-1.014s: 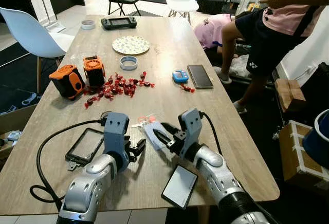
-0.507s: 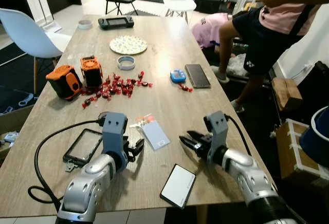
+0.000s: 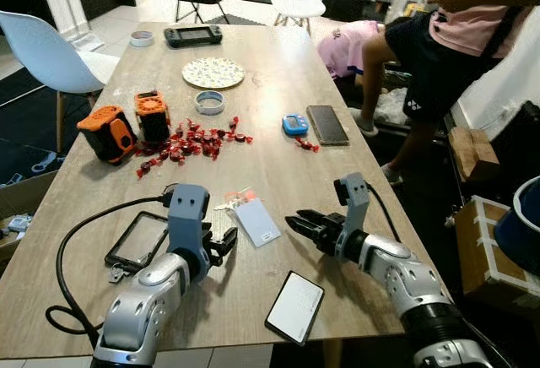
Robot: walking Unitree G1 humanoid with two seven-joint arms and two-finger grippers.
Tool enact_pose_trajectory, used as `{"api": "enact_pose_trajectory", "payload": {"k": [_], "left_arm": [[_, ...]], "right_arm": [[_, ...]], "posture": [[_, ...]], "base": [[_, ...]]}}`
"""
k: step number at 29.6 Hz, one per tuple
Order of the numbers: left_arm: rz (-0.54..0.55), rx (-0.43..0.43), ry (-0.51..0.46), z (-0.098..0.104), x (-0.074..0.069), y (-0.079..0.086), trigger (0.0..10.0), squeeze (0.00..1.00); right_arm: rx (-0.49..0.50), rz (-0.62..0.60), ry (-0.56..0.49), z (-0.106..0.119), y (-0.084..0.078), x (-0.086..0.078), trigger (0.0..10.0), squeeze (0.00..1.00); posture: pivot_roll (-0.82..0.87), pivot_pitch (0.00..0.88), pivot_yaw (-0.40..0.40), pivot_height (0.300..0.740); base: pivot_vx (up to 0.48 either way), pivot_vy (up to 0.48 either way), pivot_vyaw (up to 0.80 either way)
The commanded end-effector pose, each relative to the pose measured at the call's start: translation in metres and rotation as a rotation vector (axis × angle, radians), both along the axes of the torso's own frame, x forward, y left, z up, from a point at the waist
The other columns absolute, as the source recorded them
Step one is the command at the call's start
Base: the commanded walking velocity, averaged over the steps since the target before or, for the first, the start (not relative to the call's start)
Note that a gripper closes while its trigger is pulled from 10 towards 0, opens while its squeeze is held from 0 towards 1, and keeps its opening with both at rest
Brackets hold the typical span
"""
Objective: Hang keys on a hook
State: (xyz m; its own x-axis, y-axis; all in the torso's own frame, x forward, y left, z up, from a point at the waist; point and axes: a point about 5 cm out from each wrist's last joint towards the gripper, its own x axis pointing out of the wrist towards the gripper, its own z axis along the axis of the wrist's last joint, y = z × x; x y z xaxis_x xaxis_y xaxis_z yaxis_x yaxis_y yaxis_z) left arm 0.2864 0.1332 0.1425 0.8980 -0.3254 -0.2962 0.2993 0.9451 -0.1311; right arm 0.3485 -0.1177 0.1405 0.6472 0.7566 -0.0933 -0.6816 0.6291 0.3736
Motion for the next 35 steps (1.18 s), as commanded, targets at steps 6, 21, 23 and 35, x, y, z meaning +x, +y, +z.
{"api": "enact_pose_trajectory", "payload": {"k": [6,21,23,35], "left_arm": [[0.044,0.029,0.078,-0.013,-0.01,0.012,10.0,0.0],[0.059,0.029,0.091,-0.012,-0.016,0.014,10.0,0.0],[0.058,0.028,0.091,-0.012,-0.016,0.014,10.0,0.0],[0.059,0.033,0.098,-0.011,-0.018,0.016,10.0,0.0]], "right_arm": [[0.084,0.078,0.118,-0.009,0.018,0.005,10.0,0.0],[-0.042,-0.178,0.047,0.0,-0.005,0.029,10.0,0.0],[-0.026,-0.178,0.04,0.004,-0.011,0.029,10.0,0.0],[0.009,0.005,0.115,-0.009,0.014,0.022,10.0,0.0]], "posture": [[0.17,0.203,-0.05,0.74],[0.18,0.226,-0.057,0.74],[0.18,0.227,-0.054,0.74],[0.19,0.235,-0.048,0.74]], "base": [[0.0,0.0,0.0],[0.0,0.0,0.0],[0.0,0.0,0.0],[0.0,0.0,0.0]]}}
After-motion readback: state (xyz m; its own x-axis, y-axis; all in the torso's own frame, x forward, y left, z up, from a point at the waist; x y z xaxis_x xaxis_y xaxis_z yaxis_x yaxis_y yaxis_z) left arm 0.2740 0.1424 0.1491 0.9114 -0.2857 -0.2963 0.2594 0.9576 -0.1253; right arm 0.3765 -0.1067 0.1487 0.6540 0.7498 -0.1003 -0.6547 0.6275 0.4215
